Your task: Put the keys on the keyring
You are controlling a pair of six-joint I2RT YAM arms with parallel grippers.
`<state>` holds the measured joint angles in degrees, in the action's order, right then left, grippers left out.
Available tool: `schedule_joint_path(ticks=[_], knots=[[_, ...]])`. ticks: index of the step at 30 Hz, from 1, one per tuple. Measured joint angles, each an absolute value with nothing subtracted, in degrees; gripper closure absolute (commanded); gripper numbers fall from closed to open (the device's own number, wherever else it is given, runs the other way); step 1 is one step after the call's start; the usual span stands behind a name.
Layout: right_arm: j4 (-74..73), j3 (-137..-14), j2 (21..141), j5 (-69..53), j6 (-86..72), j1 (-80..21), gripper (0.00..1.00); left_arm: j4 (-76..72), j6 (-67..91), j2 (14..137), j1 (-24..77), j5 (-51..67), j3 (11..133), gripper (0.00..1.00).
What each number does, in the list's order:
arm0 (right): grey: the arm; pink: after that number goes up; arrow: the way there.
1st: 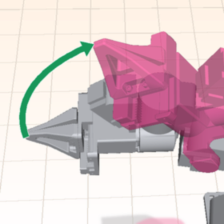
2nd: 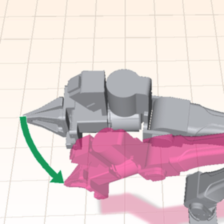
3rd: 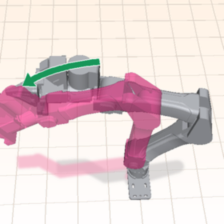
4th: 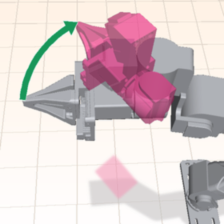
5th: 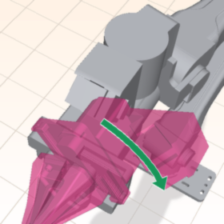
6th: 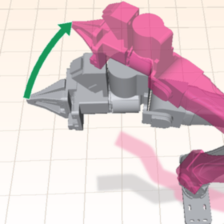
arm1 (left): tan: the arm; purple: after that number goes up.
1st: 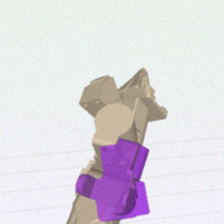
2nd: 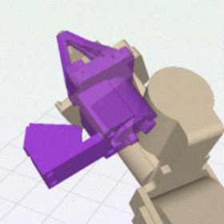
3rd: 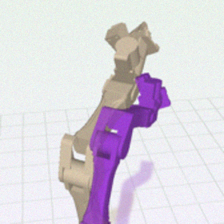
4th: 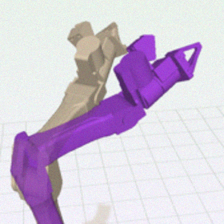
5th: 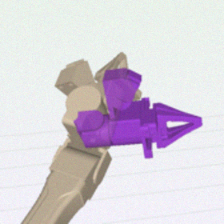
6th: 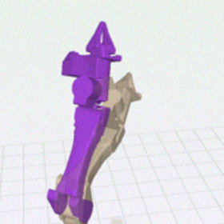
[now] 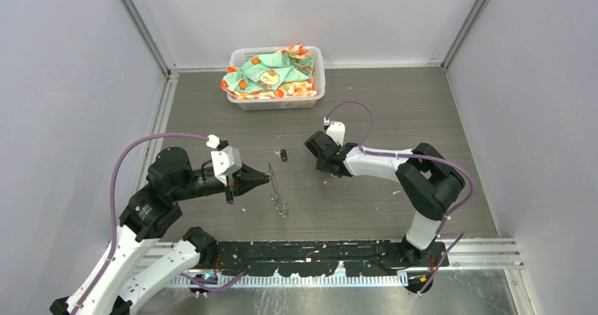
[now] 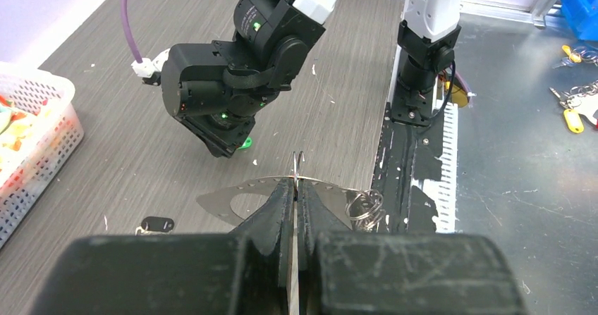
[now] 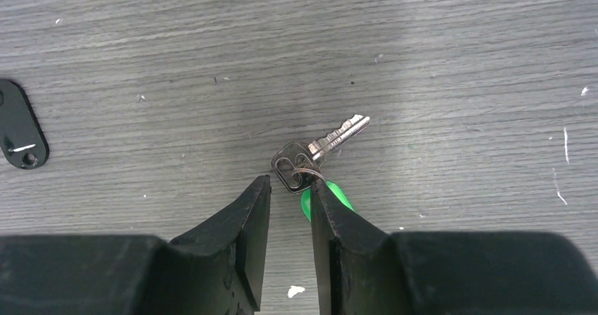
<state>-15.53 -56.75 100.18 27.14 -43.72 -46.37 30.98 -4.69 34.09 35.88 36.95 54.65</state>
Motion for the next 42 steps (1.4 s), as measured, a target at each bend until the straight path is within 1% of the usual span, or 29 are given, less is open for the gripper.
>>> schedule_joint_path(ticks=[7,13,17,22,24,26,32,36,42], knots=[[-14.4,-56.7,100.4,28.0,-43.7,-46.3,0.71,31.0,-4.7,34.1,35.9,37.3,54.7,1.00],[-13.7,-56.7,100.6,28.9,-43.7,-46.0,0.77,31.1,-4.7,33.7,35.9,37.3,54.7,1.00],[-13.7,-56.7,100.8,29.2,-43.8,-45.6,0.85,31.1,-4.7,33.7,35.9,37.3,54.7,1.00],[-13.8,-56.6,101.0,29.5,-43.8,-45.6,0.87,31.2,-4.8,33.7,35.9,37.3,54.7,1.00],[-14.0,-56.6,101.0,29.6,-43.8,-45.6,0.91,31.2,-4.8,33.7,35.9,37.3,54.7,1.00],[-14.2,-56.6,101.0,29.9,-43.8,-45.6,0.98,31.2,-4.8,33.7,35.9,37.3,54.7,1.00],[-13.6,-56.3,100.6,29.6,-42.0,-45.6,0.99,31.4,-5.0,33.2,35.9,37.3,54.7,1.00],[-11.4,-54.1,95.8,26.4,-35.7,-45.9,0.99,31.6,-4.8,33.1,35.9,37.3,54.7,1.00],[-8.0,-47.2,76.4,15.9,-23.3,-48.2,0.99,29.9,-0.3,33.0,35.9,37.3,53.2,1.00]])
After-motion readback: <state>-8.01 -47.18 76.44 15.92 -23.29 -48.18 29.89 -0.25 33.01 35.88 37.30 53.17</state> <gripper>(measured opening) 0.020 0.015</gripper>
